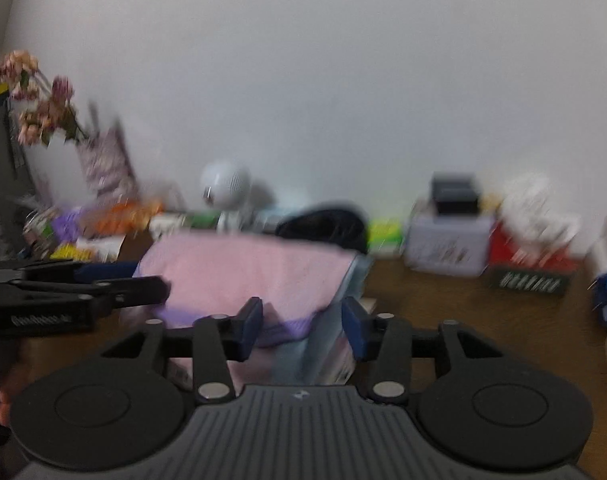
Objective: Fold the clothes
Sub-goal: 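Lift the folded bundle with both tools and place it on the clothes stack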
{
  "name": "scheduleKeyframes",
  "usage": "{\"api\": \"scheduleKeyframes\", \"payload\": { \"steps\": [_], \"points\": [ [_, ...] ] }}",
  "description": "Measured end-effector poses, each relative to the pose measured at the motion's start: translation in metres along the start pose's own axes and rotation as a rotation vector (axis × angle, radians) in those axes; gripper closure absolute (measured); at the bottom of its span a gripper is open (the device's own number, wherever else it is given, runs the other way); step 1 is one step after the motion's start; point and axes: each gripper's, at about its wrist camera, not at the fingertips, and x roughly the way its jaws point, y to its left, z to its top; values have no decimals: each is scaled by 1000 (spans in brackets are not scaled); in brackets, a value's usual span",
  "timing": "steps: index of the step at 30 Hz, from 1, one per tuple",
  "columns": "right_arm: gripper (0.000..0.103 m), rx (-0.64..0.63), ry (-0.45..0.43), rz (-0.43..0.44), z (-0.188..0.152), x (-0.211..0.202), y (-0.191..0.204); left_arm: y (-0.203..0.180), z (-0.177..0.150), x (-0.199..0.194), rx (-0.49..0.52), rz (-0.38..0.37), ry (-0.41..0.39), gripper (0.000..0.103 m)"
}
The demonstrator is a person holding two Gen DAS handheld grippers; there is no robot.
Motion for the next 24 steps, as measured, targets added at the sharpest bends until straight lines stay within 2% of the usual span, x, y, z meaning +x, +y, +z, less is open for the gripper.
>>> {"api": "scheduleKeyframes", "payload": {
  "steps": [2, 4, 5, 6, 7, 8, 9, 10, 11, 12, 13, 17, 18, 19, 22, 24],
  "points": [
    [60, -8, -66, -7, 7, -13, 5, 6, 18, -9, -28, 23, -50, 46],
    [63, -28, -94, -5, 15, -11, 12, 3, 28, -6, -27, 30, -54, 48],
    [66, -42, -97, -7, 19, -6, 17, -2, 28, 3, -5, 24, -33, 48],
    [71, -54, -93, -7, 22, 0, 21, -6, 26, 14, 16, 20, -3, 55],
    [76, -60, -59, -7, 19, 12, 24, -9, 21, 27, 32, 17, 47, 68],
    [77, -53, -15, -13, 15, 23, 24, -11, 15, 40, 41, 13, 102, 74],
    [77, -47, 30, -19, 11, 33, 24, -11, 10, 48, 44, 10, 134, 73],
    [77, -37, 64, -23, 7, 41, 23, -9, 8, 47, 38, 10, 127, 71],
    [77, -13, 52, -22, 4, 36, 19, -7, 7, 44, 29, 11, 110, 67],
    [77, 11, 36, -17, 2, 30, 16, -5, 11, 36, 19, 19, 83, 51],
    [77, 27, 1, -4, 4, 19, 12, -3, 16, 27, 12, 32, 65, 42],
    [75, 32, -93, -39, 22, -35, 7, 4, 48, -25, -38, 53, -26, 41],
    [73, 28, -122, -39, 29, -53, 10, 3, 58, -43, -55, 53, -56, 37],
    [68, 23, -150, -40, 35, -71, 13, 0, 67, -61, -68, 54, -86, 32],
    [58, -9, -213, -65, 50, -124, 29, -15, 88, -115, -65, 78, -165, 26],
    [51, -25, -230, -87, 53, -155, 38, -31, 95, -149, -41, 98, -196, 25]
  ]
}}
